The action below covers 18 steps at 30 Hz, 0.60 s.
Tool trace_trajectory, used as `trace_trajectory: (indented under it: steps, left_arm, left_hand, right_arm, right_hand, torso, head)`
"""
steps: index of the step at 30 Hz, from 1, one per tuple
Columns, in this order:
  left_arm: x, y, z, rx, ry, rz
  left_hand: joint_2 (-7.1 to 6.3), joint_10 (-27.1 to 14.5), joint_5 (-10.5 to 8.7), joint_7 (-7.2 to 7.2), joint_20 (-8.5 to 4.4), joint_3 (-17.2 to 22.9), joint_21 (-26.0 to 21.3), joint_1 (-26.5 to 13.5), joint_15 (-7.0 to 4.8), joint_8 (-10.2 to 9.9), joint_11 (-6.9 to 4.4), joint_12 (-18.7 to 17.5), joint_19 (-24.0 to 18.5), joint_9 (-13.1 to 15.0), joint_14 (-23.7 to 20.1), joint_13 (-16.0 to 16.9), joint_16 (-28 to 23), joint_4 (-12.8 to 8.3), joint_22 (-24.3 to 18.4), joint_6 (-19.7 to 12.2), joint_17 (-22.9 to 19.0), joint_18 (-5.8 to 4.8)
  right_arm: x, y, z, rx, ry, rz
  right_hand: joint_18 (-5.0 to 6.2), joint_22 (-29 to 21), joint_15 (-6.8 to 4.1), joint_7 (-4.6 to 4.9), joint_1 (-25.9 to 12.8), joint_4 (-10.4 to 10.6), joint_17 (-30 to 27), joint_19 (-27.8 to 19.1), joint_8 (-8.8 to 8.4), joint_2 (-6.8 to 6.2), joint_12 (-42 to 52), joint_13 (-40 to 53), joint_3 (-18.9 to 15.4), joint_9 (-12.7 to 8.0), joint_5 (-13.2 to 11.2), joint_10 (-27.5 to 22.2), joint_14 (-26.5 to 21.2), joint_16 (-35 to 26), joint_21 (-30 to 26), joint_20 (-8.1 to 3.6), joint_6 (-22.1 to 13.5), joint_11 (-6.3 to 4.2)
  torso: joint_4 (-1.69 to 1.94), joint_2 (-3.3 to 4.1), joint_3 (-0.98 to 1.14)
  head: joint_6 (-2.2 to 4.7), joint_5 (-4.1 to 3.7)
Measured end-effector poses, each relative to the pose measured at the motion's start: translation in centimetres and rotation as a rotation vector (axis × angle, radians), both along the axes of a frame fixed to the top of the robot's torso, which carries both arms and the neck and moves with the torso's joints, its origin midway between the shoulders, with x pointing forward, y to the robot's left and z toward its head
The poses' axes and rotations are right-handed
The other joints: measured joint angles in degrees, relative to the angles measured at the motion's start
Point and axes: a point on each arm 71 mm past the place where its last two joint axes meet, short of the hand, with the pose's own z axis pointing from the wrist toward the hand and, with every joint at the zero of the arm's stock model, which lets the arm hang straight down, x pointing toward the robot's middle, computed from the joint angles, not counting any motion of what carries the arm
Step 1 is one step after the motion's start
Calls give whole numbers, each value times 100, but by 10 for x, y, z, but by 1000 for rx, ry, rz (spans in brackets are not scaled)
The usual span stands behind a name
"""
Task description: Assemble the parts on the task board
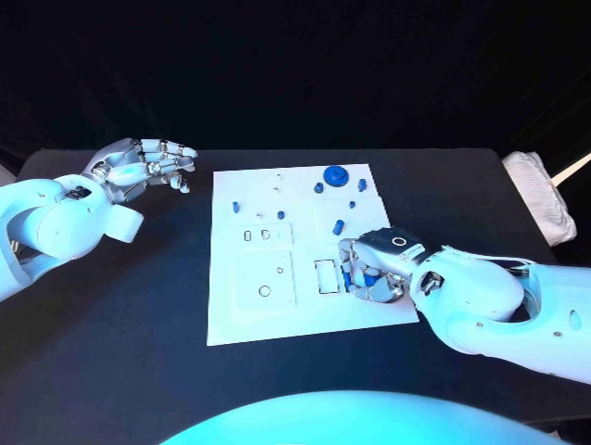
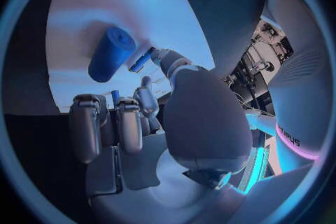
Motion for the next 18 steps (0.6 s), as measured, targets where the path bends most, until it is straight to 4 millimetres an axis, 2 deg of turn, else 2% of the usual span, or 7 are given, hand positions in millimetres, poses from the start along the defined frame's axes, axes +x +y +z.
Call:
trace_trajectory:
  steps: [6,18]
  left_arm:
    - [0,0,0,0,0,0]
    - [0,0,0,1,1,0]
  left_hand:
    - [0,0,0,0,0,0,0,0,0,0,0,0,0,0,0,0,0,0,0,0,0,0]
    - [0,0,0,0,0,0,0,0,0,0,0,0,0,0,0,1,0,0,0,0,0,0]
  right_arm:
    - [0,2,0,-1,0,2]
    - [0,2,0,-5,3,2]
  right_hand:
    - [1,0,-18,0,0,-6,0,-2,0,0,0,-1,6,4,-38,0,18,0,0,-40,0,0]
    - [0,4,-18,0,0,-6,-1,0,22,0,0,-2,6,3,-62,0,18,0,0,-42,0,0]
  torso:
    - [0,-2,0]
    - [-2,-4,-1]
  head:
    - [-5,4]
    - [-5,-9]
